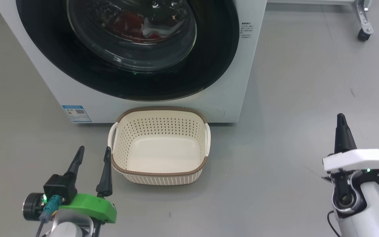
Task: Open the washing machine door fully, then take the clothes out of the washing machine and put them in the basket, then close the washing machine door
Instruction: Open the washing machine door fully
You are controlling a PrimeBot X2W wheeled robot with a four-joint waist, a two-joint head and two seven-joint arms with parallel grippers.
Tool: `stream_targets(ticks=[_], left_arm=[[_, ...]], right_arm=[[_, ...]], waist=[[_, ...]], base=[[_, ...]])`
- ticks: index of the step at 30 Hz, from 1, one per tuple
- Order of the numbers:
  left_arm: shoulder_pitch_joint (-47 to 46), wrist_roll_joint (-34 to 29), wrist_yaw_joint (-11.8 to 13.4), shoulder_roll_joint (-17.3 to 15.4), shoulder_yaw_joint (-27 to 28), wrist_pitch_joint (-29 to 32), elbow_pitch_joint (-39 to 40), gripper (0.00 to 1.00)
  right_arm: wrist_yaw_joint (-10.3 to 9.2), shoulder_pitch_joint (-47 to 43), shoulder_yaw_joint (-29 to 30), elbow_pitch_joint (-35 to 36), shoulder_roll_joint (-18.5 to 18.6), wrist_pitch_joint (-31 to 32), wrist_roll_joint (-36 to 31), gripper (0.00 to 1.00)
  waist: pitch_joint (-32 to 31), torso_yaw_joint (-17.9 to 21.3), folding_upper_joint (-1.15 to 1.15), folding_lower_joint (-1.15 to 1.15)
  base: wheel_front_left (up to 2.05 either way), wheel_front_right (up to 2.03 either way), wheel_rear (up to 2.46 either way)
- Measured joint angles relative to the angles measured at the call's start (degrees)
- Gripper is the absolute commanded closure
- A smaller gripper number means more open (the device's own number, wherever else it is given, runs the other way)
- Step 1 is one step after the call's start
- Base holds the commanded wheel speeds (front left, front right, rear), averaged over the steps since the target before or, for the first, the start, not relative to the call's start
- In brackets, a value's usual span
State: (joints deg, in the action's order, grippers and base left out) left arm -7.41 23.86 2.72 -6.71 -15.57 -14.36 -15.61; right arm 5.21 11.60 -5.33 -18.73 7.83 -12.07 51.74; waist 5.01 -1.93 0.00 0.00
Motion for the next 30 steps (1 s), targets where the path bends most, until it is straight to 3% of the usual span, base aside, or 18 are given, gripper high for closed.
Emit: stream_targets(ticks=[6,10,18,30], left_arm=[[-1.4,-0.5,-0.1,0.4,-0.3,0.0,0.9,0.0],[-2.3,-1.0,-0.1,0.8,-0.4,0.0,1.5,0.0],[-4.5,-1.4,-0.1,1.8,-0.5,0.0,2.8,0.0],[-7.4,-2.3,-0.5,2.7,-1.1,-0.1,3.9,0.0]], right_arm=[[0.79,3.9,4.5,-1.2,-3.8,6.2,14.6,1.0],[0.78,7.0,7.0,-1.6,-3.1,8.9,19.0,1.0],[0.59,16.8,11.9,-3.3,-2.8,19.4,33.8,1.0],[-6.16,29.1,15.6,-6.1,-0.6,30.5,44.5,1.0]], waist=[[2.3,-1.0,0.0,0.0],[3.7,-1.6,0.0,0.0],[8.0,-3.8,0.0,0.0],[14.0,-6.9,0.0,0.0]], base=[[0.0,0.0,0.0],[0.0,0.0,0.0],[0.0,0.0,0.0],[0.0,0.0,0.0]])
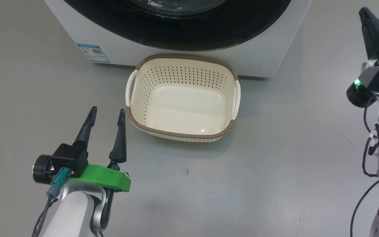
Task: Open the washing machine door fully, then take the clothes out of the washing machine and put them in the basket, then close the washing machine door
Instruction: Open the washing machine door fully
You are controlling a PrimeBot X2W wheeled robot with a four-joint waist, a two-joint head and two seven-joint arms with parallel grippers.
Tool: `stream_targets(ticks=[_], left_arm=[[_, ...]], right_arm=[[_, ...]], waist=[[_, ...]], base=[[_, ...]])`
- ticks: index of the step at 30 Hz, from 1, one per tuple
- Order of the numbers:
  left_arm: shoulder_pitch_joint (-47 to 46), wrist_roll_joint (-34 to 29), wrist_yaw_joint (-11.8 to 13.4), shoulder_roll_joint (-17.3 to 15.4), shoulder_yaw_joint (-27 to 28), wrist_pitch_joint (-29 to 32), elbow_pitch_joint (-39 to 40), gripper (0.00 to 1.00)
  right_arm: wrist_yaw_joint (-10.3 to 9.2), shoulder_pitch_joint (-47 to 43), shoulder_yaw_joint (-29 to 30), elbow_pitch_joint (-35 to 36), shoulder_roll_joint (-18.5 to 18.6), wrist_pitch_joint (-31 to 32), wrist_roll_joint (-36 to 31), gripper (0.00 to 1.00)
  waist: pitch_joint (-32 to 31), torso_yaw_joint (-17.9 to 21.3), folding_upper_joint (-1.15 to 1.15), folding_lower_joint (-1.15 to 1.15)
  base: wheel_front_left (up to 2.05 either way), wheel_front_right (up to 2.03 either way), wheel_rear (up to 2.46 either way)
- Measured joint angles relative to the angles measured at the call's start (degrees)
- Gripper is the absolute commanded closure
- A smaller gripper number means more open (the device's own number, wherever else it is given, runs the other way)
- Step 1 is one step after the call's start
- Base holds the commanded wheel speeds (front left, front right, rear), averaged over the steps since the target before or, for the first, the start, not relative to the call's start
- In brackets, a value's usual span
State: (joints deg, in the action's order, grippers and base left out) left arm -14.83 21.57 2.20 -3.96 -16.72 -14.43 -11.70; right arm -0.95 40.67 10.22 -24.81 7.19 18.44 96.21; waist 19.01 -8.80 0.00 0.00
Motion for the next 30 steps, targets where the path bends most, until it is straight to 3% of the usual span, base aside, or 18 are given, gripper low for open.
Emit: stream_targets(ticks=[11,30], left_arm=[[-3.7,-1.6,-0.8,1.1,-1.8,0.0,0.8,0.0],[-6.4,-1.4,-0.9,2.1,-2.4,0.0,1.2,0.0]], right_arm=[[-4.27,10.0,-1.1,-1.2,5.1,6.6,1.1,1.0],[-5.81,22.5,-6.8,-4.0,11.0,12.6,-2.5,1.0]], waist=[[5.0,-2.8,0.0,0.0],[11.4,-7.9,0.0,0.0]], base=[[0.0,0.0,0.0],[0.0,0.0,0.0]])
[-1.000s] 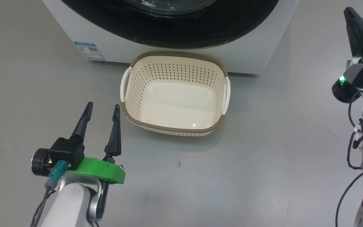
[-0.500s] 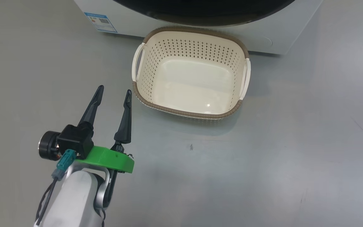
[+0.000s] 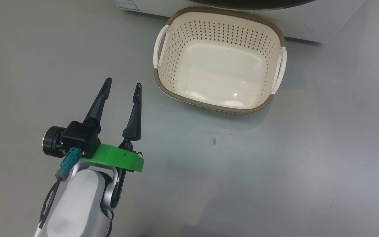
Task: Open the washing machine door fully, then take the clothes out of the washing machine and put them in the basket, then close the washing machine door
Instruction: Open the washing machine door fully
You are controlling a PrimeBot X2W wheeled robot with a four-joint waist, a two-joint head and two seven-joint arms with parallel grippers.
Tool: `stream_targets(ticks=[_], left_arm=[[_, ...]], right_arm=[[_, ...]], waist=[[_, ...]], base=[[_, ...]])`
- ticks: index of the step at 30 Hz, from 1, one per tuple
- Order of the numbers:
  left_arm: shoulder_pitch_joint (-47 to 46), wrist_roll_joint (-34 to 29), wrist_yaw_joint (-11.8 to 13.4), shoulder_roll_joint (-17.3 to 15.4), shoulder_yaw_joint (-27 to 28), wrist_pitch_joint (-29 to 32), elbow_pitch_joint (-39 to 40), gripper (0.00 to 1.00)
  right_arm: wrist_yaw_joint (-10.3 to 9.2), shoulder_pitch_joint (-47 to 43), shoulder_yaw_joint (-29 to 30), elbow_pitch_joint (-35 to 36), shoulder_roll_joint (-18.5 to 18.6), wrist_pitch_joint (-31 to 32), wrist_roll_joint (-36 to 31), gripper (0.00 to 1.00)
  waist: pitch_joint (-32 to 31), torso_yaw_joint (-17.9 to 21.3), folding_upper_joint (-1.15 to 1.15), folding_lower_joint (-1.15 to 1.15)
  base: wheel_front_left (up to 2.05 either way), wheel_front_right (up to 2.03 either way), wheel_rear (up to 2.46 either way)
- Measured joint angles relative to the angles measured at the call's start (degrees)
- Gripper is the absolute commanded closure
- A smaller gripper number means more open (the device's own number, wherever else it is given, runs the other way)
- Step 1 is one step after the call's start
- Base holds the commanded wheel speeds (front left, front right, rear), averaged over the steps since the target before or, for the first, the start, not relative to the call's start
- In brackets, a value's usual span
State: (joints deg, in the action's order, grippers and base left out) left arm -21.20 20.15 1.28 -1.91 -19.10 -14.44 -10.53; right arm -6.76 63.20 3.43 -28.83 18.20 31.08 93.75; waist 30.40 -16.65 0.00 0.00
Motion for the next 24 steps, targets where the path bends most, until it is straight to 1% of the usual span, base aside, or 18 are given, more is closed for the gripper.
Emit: stream_targets(ticks=[11,14,16,24], left_arm=[[-0.9,0.0,0.5,0.2,-1.3,0.0,0.4,0.0],[-0.9,0.5,0.6,0.2,-1.4,0.0,0.4,0.0],[-1.0,0.4,1.0,0.3,-1.7,0.0,0.4,0.0],[-1.1,1.0,1.3,0.3,-2.4,0.0,0.7,0.0]], right_arm=[[-0.05,3.5,-1.8,-3.2,0.8,1.0,-1.2,1.0],[-0.07,4.4,-2.1,-3.9,0.9,1.6,-1.5,1.0],[-0.43,4.7,-2.1,-4.4,0.9,1.7,-1.5,1.0],[-0.43,5.5,-2.3,-6.1,1.4,3.0,-1.5,1.0]], waist=[[2.1,-2.5,0.0,0.0],[2.3,-2.8,0.0,0.0],[2.3,-2.9,0.0,0.0],[2.1,-3.1,0.0,0.0]], base=[[0.0,0.0,0.0],[0.0,0.0,0.0],[0.0,0.0,0.0],[0.0,0.0,0.0]])
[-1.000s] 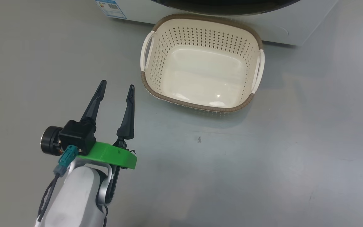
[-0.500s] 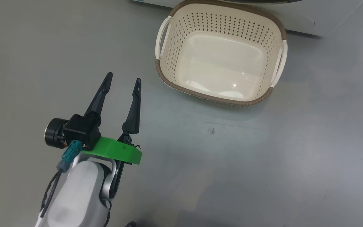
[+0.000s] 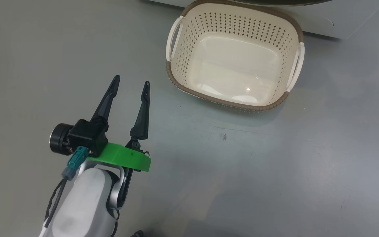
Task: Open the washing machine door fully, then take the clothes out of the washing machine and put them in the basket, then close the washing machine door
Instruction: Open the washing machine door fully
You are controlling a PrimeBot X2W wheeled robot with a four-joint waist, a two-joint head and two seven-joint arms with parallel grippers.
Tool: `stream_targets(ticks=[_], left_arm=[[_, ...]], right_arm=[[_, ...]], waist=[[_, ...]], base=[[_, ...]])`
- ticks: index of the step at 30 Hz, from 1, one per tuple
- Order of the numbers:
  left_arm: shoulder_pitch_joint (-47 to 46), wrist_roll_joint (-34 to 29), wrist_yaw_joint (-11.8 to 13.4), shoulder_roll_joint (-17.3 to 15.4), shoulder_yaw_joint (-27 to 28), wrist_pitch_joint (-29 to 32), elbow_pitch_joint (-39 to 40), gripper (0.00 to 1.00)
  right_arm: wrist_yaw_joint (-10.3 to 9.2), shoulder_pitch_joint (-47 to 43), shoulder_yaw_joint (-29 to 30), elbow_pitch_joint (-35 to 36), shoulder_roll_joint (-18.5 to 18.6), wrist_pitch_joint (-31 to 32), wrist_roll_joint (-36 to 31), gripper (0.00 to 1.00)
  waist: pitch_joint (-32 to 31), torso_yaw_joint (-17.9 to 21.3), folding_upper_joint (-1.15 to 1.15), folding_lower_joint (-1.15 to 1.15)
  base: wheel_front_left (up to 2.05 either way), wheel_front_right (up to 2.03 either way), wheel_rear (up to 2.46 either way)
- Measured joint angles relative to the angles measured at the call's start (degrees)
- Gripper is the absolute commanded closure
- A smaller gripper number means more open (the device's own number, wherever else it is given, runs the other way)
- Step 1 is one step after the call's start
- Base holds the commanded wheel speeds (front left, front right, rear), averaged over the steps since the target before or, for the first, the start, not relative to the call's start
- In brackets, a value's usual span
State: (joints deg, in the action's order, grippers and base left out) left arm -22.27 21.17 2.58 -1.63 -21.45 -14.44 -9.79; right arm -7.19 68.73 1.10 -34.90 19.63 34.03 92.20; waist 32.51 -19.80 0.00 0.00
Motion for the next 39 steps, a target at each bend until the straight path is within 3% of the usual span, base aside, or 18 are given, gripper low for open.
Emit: stream_targets(ticks=[9,13,39], left_arm=[[0.0,0.5,0.2,0.0,-0.6,0.0,-0.2,0.0],[0.0,0.5,0.2,0.0,-0.6,0.0,-0.5,0.0],[2.3,0.4,0.4,0.0,-1.0,0.0,-2.8,0.0]], right_arm=[[0.58,-0.3,-0.4,-2.2,-0.2,1.7,0.4,1.0],[2.21,-1.5,-0.5,-2.8,-0.5,2.8,0.8,1.0],[7.13,-11.1,-1.8,-6.7,-5.9,8.2,4.0,1.0]], waist=[[-1.2,0.4,0.0,0.0],[-2.0,0.6,0.0,0.0],[-9.7,3.0,0.0,0.0]], base=[[0.0,0.0,0.0],[0.0,0.0,0.0],[0.0,0.0,0.0]])
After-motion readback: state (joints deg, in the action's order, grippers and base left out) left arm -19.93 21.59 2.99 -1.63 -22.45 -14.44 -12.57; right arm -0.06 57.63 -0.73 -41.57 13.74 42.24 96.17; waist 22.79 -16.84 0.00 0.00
